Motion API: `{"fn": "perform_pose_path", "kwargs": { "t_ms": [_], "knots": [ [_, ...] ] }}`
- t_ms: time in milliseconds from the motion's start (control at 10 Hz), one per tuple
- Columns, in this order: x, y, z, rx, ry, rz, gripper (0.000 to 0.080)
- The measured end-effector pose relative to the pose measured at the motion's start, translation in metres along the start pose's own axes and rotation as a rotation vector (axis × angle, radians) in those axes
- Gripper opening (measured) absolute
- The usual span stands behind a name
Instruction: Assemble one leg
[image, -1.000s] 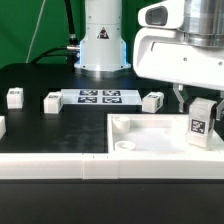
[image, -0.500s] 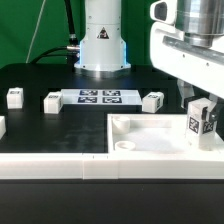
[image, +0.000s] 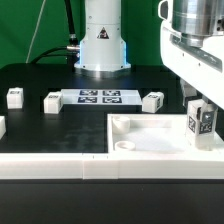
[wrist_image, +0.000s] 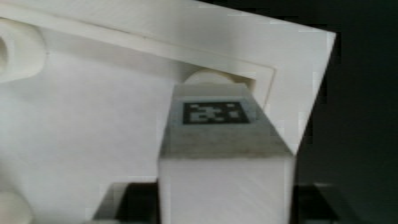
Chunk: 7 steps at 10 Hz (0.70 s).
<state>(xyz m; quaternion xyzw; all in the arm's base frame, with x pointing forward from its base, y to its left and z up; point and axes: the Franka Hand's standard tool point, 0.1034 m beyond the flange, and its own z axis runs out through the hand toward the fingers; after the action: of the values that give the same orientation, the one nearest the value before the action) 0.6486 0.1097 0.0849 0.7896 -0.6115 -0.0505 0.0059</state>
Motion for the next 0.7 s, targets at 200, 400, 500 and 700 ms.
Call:
{"fn": "perform_pose_path", "kwargs": {
  "t_ms": [200, 400, 500, 700],
  "knots": [
    [-0.003, -0.002, 0.0, 0.006, 0.001, -0.041, 0.0604],
    [-0.006, -0.003, 0.0, 0.01, 0.005, -0.293, 0.0635],
    [-0.009, -0.003, 0.0, 0.009, 0.006, -0.477, 0.0647],
    [-0.014, -0.003, 0.0, 0.009, 0.004, -0.704, 0.0649]
  ]
}}
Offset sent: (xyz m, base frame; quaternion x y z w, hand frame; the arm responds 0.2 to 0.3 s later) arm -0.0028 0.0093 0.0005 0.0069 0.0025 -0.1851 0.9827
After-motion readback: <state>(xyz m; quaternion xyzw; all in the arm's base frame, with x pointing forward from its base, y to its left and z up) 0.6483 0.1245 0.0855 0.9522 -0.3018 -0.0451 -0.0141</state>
